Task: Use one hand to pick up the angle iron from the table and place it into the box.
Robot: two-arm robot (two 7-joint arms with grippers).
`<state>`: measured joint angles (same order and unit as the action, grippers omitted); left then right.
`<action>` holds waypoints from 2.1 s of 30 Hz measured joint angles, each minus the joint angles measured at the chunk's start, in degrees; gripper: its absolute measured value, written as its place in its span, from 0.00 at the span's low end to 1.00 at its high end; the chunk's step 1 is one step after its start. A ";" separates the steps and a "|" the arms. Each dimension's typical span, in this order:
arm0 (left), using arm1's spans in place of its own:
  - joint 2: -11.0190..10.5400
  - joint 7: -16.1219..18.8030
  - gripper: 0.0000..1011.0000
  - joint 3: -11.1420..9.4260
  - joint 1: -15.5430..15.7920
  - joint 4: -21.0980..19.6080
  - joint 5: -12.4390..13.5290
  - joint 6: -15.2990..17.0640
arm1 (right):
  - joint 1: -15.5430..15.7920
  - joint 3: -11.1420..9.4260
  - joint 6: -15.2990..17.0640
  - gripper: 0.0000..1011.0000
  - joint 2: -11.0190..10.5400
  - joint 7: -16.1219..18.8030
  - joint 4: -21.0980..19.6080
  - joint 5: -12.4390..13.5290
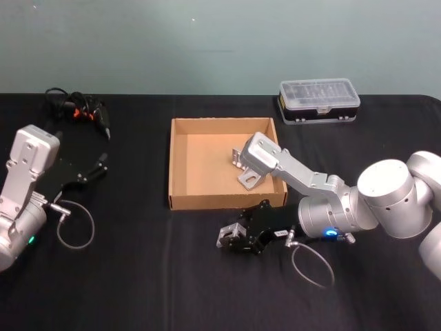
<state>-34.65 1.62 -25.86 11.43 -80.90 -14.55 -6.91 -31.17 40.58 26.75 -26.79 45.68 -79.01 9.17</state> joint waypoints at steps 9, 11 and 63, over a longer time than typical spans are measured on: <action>0.00 0.00 1.00 0.00 0.00 0.00 0.00 0.00 | -0.47 -1.13 2.92 0.45 -1.05 -0.77 -5.42 2.64; 0.00 0.00 1.00 0.00 0.00 0.00 0.00 0.00 | -1.07 -1.82 3.92 0.45 -1.04 -1.08 -6.78 3.60; 0.00 0.00 1.00 0.00 0.00 0.00 0.00 0.00 | -15.50 0.05 9.89 0.45 17.77 -14.82 23.43 -0.50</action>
<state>-34.65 1.62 -25.86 11.43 -80.90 -14.55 -6.91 -46.67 40.62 36.65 -9.02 30.86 -55.58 8.67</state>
